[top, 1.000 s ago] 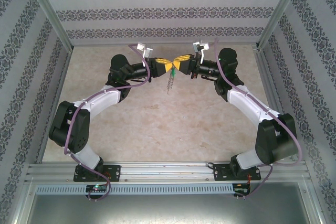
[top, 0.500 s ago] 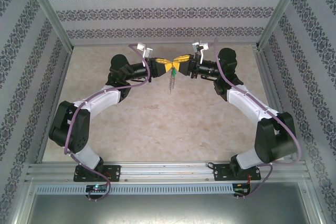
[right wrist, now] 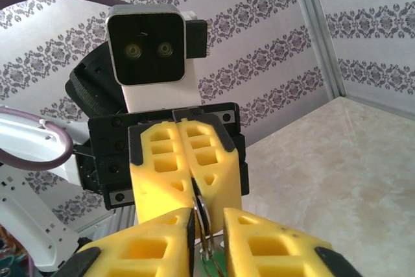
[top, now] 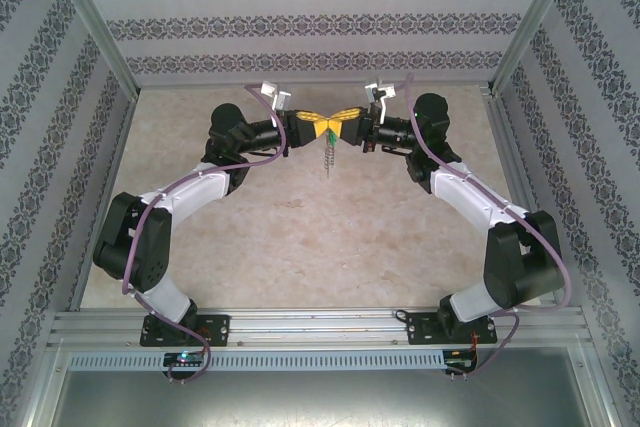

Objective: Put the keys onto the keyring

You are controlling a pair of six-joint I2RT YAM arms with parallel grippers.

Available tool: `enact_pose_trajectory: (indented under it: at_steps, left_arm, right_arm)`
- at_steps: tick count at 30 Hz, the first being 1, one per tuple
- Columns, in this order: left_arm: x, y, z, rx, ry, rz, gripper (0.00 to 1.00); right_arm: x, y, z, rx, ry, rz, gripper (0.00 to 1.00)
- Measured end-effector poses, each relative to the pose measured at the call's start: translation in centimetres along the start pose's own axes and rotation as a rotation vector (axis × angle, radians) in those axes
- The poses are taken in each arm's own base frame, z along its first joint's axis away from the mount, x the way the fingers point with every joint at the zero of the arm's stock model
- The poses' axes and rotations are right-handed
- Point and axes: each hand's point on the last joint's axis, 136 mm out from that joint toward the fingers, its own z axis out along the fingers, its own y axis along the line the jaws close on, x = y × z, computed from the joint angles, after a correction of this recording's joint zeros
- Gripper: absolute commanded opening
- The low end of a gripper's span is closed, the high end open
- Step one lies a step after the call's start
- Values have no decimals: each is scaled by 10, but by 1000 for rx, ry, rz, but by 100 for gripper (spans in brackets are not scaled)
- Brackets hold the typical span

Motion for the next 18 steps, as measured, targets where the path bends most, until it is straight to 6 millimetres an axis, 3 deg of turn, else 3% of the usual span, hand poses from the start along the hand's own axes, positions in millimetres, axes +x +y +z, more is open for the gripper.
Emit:
enact_pose_trajectory:
  at_steps: [2, 5, 8, 12, 18]
  left_arm:
    - [0, 1, 0, -2, -1, -1, 0]
    - [-1, 0, 0, -1, -2, 1, 0]
    - [-1, 1, 1, -3, 2, -3, 25]
    - [2, 4, -1, -19, 15, 0, 48]
    - [-5, 6, -13, -79, 44, 35, 56]
  right_arm:
    - [0, 1, 0, -4, -1, -8, 0]
    - [-1, 0, -1, -4, -3, -9, 0]
    - [-1, -1, -2, 0, -2, -12, 0]
    - [3, -10, -5, 36, 30, -7, 0]
    - [1, -19, -9, 124, 101, -72, 0]
